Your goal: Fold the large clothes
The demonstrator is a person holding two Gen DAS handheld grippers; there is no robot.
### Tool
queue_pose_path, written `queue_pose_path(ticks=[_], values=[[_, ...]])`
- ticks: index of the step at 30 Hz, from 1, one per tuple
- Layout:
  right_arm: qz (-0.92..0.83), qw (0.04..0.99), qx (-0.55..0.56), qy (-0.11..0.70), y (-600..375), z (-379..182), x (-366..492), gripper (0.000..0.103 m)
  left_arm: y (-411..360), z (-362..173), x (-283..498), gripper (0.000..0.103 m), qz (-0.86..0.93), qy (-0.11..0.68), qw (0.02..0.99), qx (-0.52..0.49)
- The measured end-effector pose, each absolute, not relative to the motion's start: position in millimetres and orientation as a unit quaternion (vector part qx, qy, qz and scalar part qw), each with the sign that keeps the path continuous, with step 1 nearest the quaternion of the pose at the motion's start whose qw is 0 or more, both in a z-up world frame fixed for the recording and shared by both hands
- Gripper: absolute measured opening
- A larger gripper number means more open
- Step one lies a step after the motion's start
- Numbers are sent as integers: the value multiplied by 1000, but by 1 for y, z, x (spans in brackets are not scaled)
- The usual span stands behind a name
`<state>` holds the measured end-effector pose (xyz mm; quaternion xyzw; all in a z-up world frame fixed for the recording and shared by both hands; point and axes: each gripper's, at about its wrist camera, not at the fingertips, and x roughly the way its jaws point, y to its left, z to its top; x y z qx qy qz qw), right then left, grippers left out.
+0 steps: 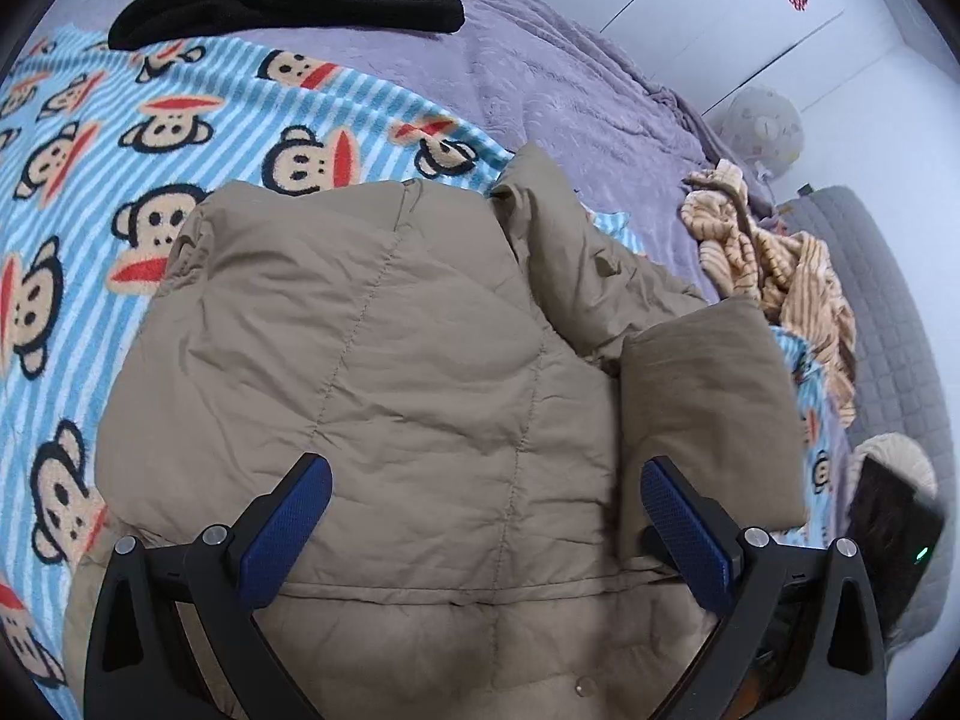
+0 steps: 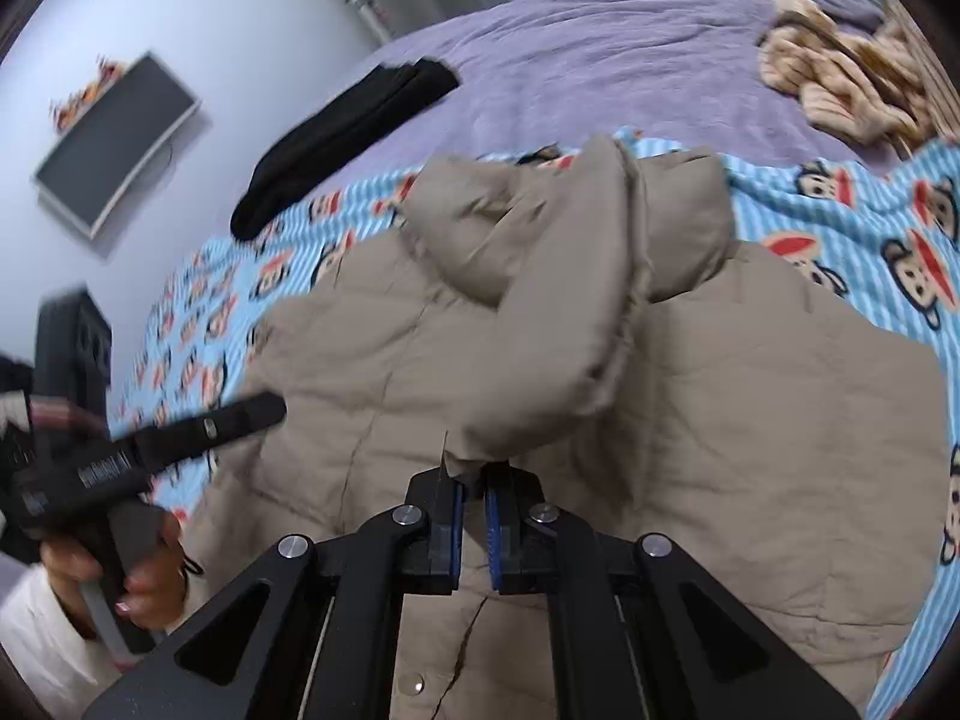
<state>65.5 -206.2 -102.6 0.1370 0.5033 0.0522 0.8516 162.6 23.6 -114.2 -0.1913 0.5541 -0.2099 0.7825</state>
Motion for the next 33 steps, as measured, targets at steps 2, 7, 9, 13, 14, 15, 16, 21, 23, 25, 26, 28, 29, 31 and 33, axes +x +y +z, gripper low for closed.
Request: queue_pose_path(ticks=[2, 7, 9, 13, 14, 15, 16, 21, 23, 25, 26, 28, 29, 31, 33], values=[[73, 837, 93, 535, -178, -118, 64, 7, 27, -113, 164, 103, -215, 554, 776, -211], [83, 803, 52, 588, -144, -148, 55, 8, 14, -109, 163, 103, -249, 548, 769, -217], [85, 803, 52, 588, -145, -146, 45, 16, 6, -113, 163, 103, -258, 557, 761, -208], [73, 807, 93, 578, -179, -135, 20, 63, -10, -135, 169, 103, -238, 583, 759, -166], [64, 808, 106, 576, -191, -132, 13, 63, -13, -140, 171, 103, -236, 588, 757, -160], [52, 806, 123, 576, -206, -131, 4, 63, -17, -144, 173, 102, -237, 590, 756, -155], [40, 804, 141, 577, -220, -131, -4, 63, -21, -147, 175, 101, -239, 591, 756, -150], [-8, 773, 263, 577, -293, -144, -44, 62, -56, -162, 187, 13, -259, 620, 726, -145], [-22, 769, 282, 573, -308, -151, -53, 56, -64, -152, 186, 12, -265, 611, 730, -154], [-40, 776, 272, 568, -316, -152, -57, 29, -65, -128, 182, 11, -278, 582, 748, -159], [-55, 780, 255, 569, -317, -153, -56, 12, -62, -116, 180, 11, -285, 569, 753, -165], [-86, 794, 203, 566, -321, -151, -51, 8, -57, -94, 176, 11, -292, 545, 768, -166], [-105, 800, 174, 565, -323, -153, -41, 8, -52, -86, 174, 11, -292, 537, 775, -160], [-143, 812, 127, 551, -334, -143, -36, 8, -45, -82, 170, 11, -291, 535, 779, -150], [-170, 829, 109, 522, -347, -126, -36, 8, -44, -93, 166, 11, -284, 548, 777, -124]])
